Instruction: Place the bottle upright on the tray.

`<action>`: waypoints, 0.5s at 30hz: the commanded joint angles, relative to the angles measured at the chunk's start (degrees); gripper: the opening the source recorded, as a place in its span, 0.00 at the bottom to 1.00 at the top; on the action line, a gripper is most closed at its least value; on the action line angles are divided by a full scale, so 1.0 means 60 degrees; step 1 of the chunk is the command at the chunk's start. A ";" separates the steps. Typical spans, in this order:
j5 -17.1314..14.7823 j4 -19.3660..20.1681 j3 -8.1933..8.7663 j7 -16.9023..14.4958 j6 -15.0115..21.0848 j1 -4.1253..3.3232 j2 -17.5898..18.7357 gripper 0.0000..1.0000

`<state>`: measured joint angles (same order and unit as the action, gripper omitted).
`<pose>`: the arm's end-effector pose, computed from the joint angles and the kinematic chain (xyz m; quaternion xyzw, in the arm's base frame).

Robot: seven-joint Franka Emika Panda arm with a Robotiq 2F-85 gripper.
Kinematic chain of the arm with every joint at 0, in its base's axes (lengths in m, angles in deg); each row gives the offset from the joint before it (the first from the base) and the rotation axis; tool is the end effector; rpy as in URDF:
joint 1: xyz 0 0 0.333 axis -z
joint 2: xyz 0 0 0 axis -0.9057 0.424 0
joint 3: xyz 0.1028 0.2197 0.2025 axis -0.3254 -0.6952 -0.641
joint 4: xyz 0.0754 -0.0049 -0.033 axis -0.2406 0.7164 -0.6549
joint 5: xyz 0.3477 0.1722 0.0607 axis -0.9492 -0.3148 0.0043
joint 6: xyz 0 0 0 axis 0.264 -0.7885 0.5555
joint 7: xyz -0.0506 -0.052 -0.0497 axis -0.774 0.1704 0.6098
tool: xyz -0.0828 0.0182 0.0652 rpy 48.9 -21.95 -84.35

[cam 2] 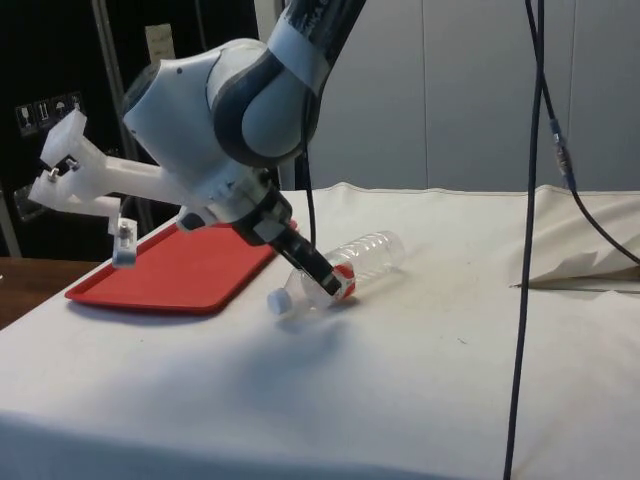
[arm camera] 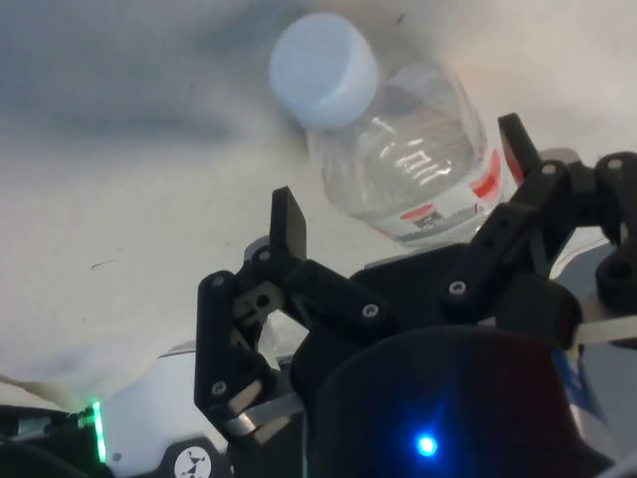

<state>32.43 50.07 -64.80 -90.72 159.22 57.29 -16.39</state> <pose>0.5631 0.1098 0.1648 0.8801 0.3794 -0.2508 0.1365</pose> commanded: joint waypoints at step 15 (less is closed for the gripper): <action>0.0611 -0.0306 0.0010 -0.0239 -0.0095 -0.0048 0.0477 1.00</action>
<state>35.98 48.58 -64.80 -92.15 158.99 57.24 -13.70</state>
